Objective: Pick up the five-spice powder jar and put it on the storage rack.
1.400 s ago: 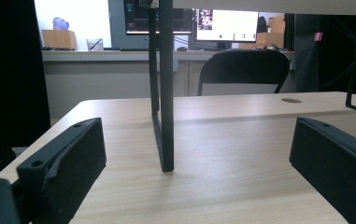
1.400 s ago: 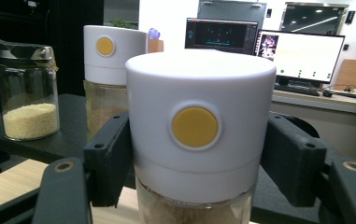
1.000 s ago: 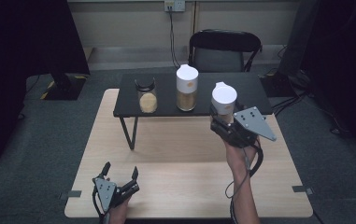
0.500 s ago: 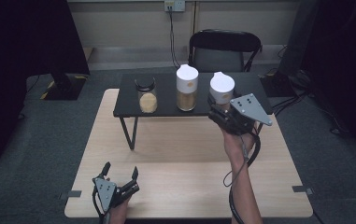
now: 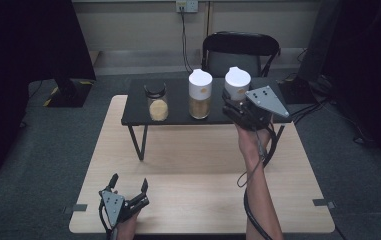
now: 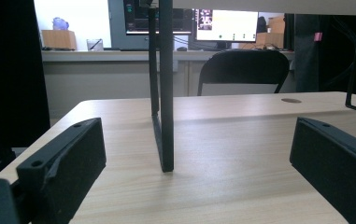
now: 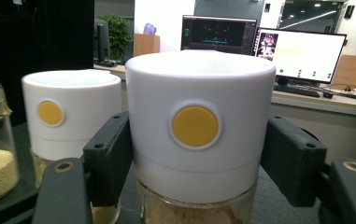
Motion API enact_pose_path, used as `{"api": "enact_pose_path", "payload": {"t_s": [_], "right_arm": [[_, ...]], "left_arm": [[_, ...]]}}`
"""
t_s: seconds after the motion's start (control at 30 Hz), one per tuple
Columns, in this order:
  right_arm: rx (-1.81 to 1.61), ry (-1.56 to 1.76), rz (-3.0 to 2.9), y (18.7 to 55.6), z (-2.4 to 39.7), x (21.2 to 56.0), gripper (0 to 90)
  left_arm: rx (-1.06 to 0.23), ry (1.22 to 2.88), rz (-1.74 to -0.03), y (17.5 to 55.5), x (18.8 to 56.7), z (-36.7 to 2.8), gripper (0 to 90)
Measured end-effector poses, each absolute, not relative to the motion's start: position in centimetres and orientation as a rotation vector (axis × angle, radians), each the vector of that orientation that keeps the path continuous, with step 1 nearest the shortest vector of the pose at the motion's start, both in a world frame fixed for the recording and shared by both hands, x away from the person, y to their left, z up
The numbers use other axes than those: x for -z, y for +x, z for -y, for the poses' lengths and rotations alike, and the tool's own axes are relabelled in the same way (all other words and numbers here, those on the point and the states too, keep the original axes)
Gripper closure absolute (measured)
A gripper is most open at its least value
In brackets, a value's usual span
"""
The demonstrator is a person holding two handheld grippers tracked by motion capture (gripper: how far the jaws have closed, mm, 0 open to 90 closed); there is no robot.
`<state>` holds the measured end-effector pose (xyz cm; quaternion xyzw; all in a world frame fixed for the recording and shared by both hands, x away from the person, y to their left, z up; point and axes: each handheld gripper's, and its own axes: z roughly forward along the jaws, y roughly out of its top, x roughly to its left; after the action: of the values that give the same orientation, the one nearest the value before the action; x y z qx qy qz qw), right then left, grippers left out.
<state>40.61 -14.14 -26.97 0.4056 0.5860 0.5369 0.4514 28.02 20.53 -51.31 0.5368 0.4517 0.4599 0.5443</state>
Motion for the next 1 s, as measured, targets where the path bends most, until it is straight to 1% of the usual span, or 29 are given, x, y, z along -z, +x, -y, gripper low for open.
{"api": "enact_pose_path", "payload": {"t_s": [0.47,1.0], "right_arm": [[-1.330,1.098,-1.465,43.3,15.3,28.3,29.8],[-1.355,1.112,-1.462,43.5,15.6,28.5,29.7]], "left_arm": [[-1.092,1.275,-1.072,28.0,51.3,-20.5,3.0],[-1.092,1.276,-1.072,28.0,51.3,-20.5,3.0]]}}
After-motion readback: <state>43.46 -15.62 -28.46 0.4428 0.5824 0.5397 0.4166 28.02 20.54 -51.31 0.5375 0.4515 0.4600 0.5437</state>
